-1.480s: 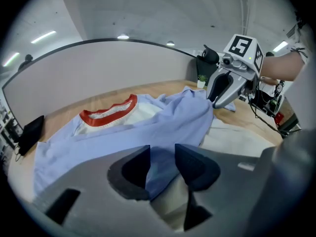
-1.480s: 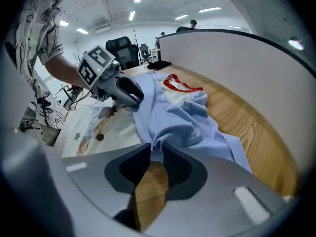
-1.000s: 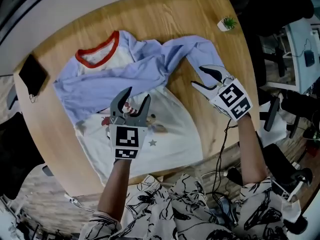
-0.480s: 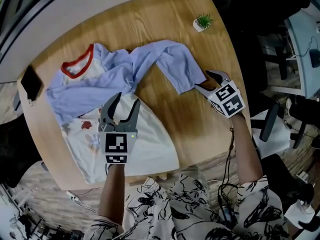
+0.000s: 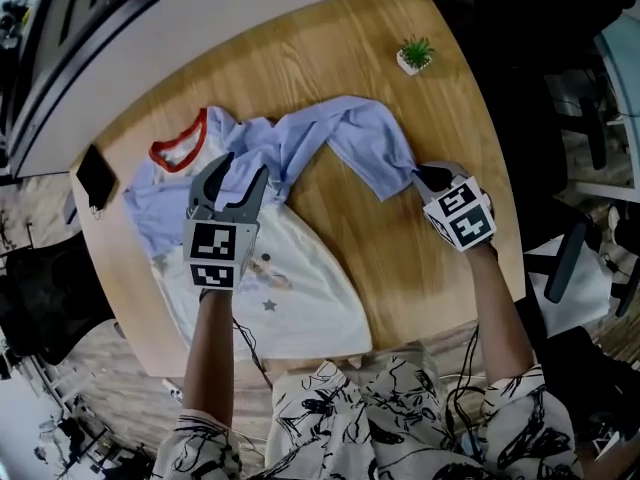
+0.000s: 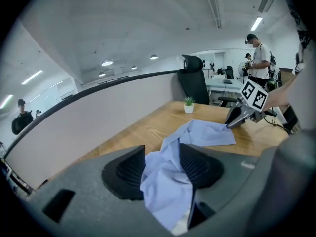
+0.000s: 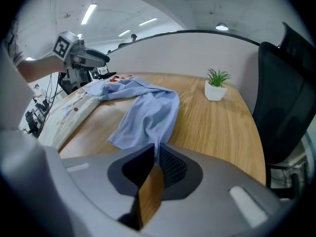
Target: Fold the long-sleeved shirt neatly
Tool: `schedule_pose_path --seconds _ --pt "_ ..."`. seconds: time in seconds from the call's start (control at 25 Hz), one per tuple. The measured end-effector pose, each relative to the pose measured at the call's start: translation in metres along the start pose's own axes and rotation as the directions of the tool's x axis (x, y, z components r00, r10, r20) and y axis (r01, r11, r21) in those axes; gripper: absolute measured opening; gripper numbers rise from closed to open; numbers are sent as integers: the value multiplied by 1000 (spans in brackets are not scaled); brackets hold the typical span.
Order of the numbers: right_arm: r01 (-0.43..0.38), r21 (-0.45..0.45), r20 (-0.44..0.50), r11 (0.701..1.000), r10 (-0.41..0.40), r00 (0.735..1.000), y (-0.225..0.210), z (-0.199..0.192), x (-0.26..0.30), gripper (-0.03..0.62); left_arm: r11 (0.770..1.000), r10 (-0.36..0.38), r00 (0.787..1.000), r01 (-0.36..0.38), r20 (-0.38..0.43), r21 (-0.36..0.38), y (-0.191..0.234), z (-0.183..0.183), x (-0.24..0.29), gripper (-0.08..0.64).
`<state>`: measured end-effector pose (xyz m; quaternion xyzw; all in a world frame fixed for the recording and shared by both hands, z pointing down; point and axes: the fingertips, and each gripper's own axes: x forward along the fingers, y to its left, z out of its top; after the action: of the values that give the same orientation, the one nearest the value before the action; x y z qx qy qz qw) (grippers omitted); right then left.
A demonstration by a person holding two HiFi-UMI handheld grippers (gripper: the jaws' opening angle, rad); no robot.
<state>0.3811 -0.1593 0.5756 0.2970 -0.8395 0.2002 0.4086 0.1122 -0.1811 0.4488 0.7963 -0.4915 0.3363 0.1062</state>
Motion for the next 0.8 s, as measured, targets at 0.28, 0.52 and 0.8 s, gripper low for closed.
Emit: schedule_pose_path --seconds 0.28,0.52,0.8 --pt "79 77 81 994 -85 993 -27 14 -18 34 999 -42 969 44 -242 1 71 -64 69 195" --pt "94 88 117 992 -104 988 -42 31 -32 34 992 -85 911 114 -403 46 76 -96 106 75" --pt "148 133 178 980 -171 969 -77 49 -55 34 992 -96 932 119 -350 46 71 -72 123 18"
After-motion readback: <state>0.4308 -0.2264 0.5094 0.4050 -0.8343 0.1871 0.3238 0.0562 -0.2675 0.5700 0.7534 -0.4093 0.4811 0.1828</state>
